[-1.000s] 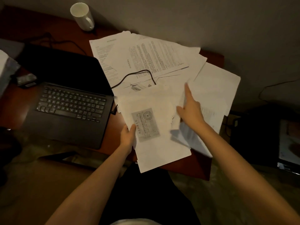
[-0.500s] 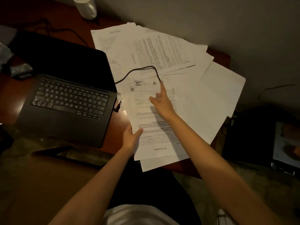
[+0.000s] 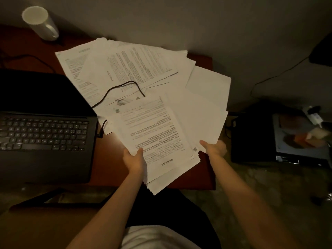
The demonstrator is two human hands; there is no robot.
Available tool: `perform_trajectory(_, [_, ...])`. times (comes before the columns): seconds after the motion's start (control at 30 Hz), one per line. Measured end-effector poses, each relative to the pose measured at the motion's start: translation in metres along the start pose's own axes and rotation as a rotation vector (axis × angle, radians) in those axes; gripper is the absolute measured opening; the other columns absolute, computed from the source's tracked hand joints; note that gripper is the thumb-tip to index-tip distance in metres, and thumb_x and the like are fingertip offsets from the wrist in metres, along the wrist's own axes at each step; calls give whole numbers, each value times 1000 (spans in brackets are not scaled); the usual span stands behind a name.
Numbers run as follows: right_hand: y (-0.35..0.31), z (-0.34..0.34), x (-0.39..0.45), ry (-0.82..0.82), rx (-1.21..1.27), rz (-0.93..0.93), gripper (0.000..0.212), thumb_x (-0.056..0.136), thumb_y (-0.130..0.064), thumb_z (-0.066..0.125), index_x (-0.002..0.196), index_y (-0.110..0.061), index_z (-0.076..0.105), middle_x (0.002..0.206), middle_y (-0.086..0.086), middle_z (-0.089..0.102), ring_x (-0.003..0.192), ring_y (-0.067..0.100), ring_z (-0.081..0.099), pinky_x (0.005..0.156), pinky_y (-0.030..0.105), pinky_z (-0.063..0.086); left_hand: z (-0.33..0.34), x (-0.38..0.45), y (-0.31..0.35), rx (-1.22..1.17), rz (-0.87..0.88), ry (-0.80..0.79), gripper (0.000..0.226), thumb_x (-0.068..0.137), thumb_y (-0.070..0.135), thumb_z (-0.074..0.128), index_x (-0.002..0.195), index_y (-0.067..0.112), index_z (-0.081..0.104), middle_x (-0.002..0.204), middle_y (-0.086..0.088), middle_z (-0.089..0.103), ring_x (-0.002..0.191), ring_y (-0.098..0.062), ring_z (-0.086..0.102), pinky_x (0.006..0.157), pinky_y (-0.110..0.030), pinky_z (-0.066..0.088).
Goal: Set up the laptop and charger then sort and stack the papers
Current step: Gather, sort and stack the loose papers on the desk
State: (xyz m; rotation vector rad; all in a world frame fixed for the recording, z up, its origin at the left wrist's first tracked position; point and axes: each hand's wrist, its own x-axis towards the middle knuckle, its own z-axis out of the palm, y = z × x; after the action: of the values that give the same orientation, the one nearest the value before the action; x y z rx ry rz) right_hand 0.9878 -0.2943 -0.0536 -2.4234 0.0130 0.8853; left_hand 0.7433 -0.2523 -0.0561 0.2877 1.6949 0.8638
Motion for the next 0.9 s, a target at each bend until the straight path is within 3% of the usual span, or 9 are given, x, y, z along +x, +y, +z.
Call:
perform_trajectory(0.13, [4,-20,-5,143,43,-186,8,91,-9,59,91,-3,54,89,8,60,97,32,60,70,28,39,8,-7,-3,56,33,32,22,91,-6,54,106,10,51,102,-5,61,96,-25,61,86,-41,51])
perform_trajectory(0.2, [-2,-30,-11,141,27,-341,10,96,-9,51,89,-6,44,76,-2,49,91,29,59,65,26,38,14,-11,-1,53,48,16,24,92,-7,52,111,6,51,107,-8,60,98,-25,59,87,-39,50])
perform_trajectory(0.3, [-20,-46,-30,202,81,-549,8,99,-12,45,92,-12,41,80,-3,53,80,15,56,54,13,38,19,-11,4,99,52,-12,31,93,-8,48,122,0,48,111,-8,58,99,-23,57,89,-36,47])
perform_trajectory(0.4, [-34,-55,-53,224,178,-793,9,98,-10,48,90,-12,43,75,-12,53,66,14,55,53,13,41,25,-10,11,77,7,-79,30,92,-12,45,116,6,48,106,-4,59,100,-28,59,90,-42,49])
perform_trajectory(0.53, [-26,-48,-71,85,145,-1213,7,95,-2,49,98,2,53,110,-1,61,82,1,58,59,4,48,18,-14,30,229,43,-134,26,95,-8,43,116,6,48,106,-3,55,95,-21,54,74,-27,49])
perform_trajectory(0.6, [-12,-38,-67,-25,21,-1583,16,95,-9,53,110,-4,53,116,11,62,96,10,63,75,14,54,8,-2,39,270,0,-142,15,96,0,43,104,5,54,100,-7,58,92,-24,53,76,-31,46])
perform_trajectory(0.67, [8,-26,-62,-137,-89,-1835,25,91,-6,60,116,-7,55,119,15,61,112,22,61,90,29,53,-2,4,47,239,-132,-181,21,98,12,40,82,12,53,87,-11,57,77,-24,54,76,-34,44])
perform_trajectory(0.8, [44,-13,-58,-338,-311,-2000,25,98,-9,48,116,-4,64,122,14,62,117,25,58,98,37,49,-15,6,55,109,-219,-357,35,97,35,45,74,14,61,78,-7,63,61,-21,62,68,-36,52])
perform_trajectory(0.9, [58,-10,-40,-461,-494,-1994,30,89,-4,60,119,-7,64,125,10,62,119,24,57,100,40,48,-15,8,53,37,-178,-440,43,93,54,44,84,18,67,89,-6,65,70,-21,67,70,-36,53])
